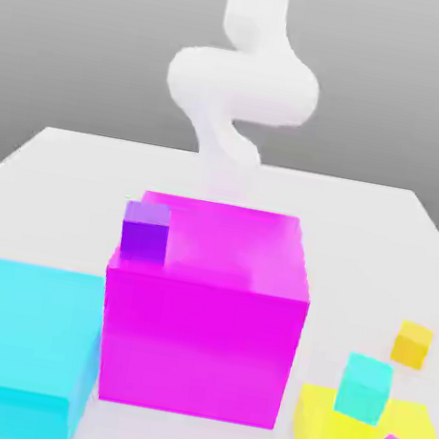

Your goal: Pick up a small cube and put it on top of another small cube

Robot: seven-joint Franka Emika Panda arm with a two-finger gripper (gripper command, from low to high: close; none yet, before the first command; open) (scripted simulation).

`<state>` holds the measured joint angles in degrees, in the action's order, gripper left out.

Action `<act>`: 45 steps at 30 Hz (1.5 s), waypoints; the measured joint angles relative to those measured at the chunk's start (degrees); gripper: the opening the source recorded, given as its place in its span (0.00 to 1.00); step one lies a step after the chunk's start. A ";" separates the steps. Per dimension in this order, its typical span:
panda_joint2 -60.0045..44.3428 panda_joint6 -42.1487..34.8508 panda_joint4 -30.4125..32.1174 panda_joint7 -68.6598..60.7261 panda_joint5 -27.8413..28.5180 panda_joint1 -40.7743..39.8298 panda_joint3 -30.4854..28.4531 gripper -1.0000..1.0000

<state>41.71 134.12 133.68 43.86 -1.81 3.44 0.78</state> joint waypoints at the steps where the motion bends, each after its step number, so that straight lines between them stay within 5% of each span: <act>1: -1.78 1.00 0.82 -0.84 -0.76 1.46 0.41 0.50; 20: -32.74 18.67 15.18 -9.91 -6.40 22.93 15.73 0.50; 28: -46.43 26.45 21.22 -2.94 6.22 33.03 19.13 0.50; 34: -58.64 35.38 19.52 5.72 18.24 40.80 9.46 0.50; 35: -60.26 36.70 19.16 6.52 19.21 42.12 7.93 0.00; 42: -60.47 36.87 19.12 6.77 19.51 42.32 7.69 0.00; 45: -55.54 33.05 20.25 3.52 15.35 39.52 11.45 0.00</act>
<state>-13.83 167.17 153.94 47.38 13.54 42.96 12.23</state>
